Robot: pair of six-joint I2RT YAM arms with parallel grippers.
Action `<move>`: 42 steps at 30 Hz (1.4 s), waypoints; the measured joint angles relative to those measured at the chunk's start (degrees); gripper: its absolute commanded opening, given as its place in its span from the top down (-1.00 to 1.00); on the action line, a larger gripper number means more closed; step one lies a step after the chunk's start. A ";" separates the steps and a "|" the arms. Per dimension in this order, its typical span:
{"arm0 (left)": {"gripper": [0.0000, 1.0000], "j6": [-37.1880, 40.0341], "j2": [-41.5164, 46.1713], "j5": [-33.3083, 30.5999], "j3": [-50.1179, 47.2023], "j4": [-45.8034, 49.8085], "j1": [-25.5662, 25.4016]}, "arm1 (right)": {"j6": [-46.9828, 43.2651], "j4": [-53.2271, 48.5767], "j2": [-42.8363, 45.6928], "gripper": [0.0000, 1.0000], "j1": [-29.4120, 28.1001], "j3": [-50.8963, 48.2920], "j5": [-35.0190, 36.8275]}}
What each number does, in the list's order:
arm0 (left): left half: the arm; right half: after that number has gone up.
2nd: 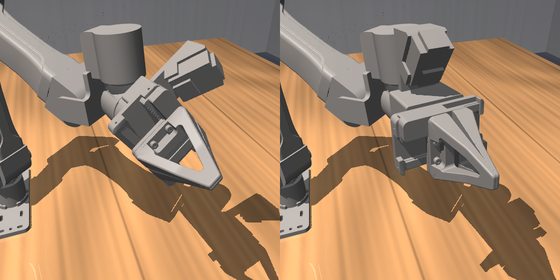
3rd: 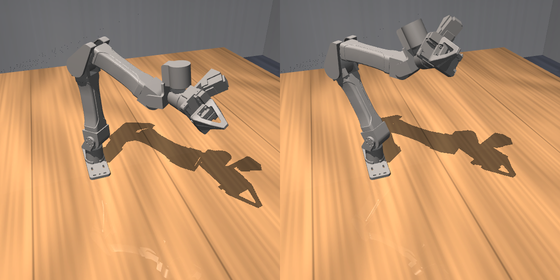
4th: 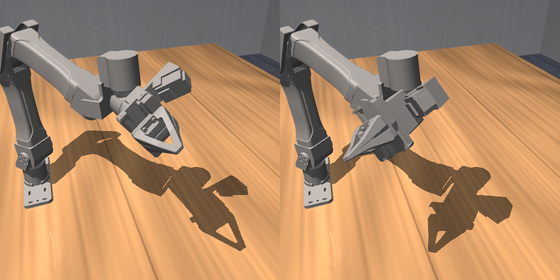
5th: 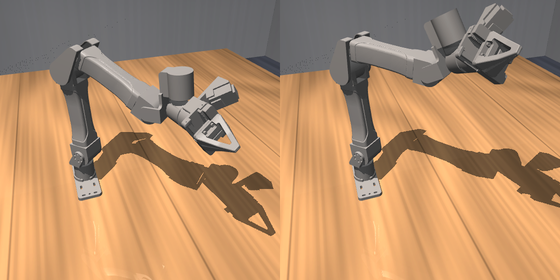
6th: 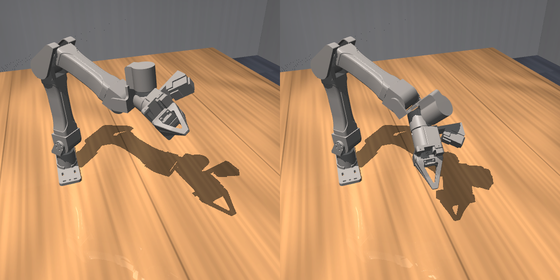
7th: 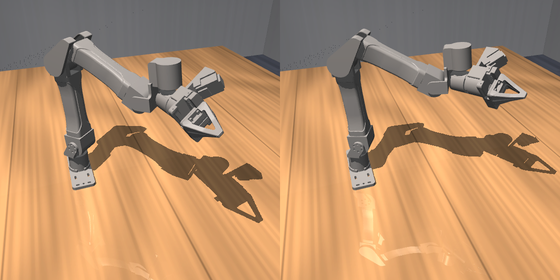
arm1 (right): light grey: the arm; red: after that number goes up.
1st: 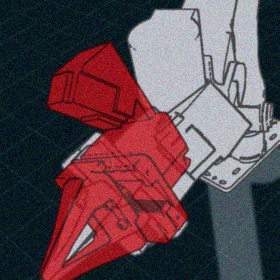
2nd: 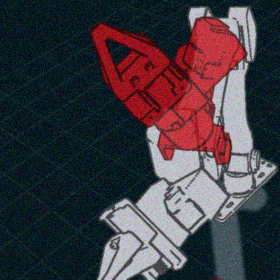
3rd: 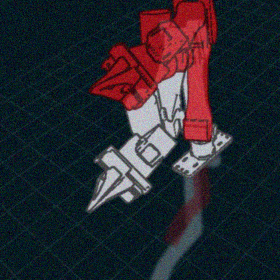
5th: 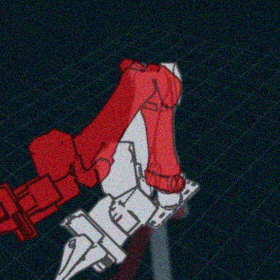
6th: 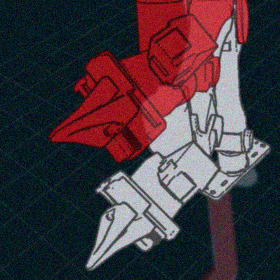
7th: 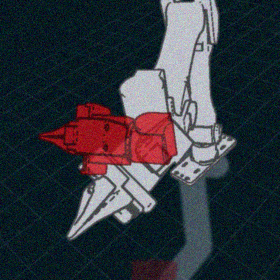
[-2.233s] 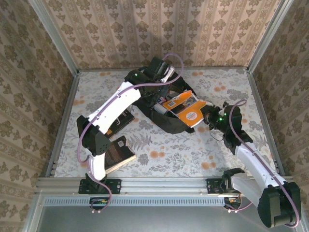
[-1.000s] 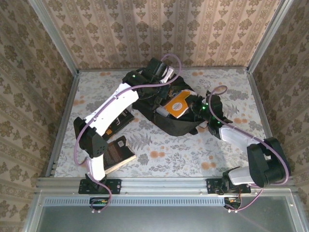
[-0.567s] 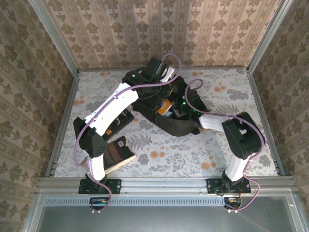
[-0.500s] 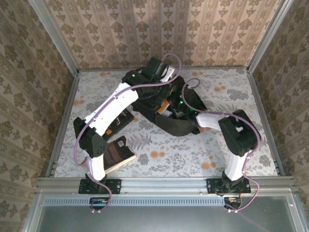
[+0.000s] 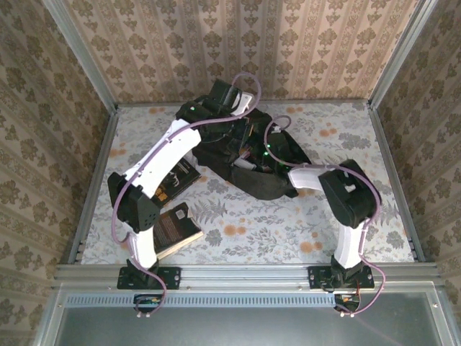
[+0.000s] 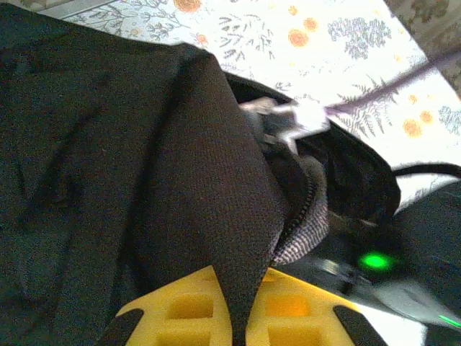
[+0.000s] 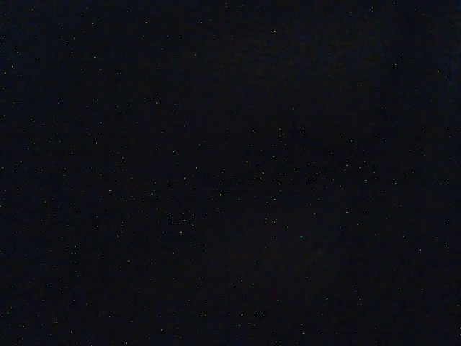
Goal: Pack the student bag
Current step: Place the book in the student bag, then close the student bag at the top-center of the table.
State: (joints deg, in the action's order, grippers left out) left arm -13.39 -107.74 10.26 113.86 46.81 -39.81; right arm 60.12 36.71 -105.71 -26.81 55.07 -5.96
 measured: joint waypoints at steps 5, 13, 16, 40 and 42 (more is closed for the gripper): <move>1.00 -1.42 -0.15 1.55 -2.73 -2.36 1.66 | -3.93 -1.25 15.58 -0.74 1.44 -11.28 -0.28; 0.31 -5.03 -1.07 4.63 -6.71 -6.45 1.66 | -8.00 -9.57 39.01 -0.68 2.58 -22.47 3.45; -0.07 -6.64 -0.20 6.32 -10.54 -9.64 1.66 | -10.08 -16.22 49.70 -0.65 2.56 -25.07 7.06; -0.94 -21.49 54.21 -0.04 -57.94 -7.15 11.28 | -26.16 -35.91 46.82 -0.52 -13.64 -12.52 3.78; -0.98 -25.05 55.49 -2.12 -61.11 -2.95 13.99 | -27.36 -36.85 42.18 -0.52 -16.04 -9.60 3.63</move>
State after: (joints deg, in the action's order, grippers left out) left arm -38.44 -52.25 8.14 52.75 43.86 -25.82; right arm 32.75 -0.14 -63.53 -42.85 45.47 -2.33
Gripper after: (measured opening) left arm 0.971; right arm 0.762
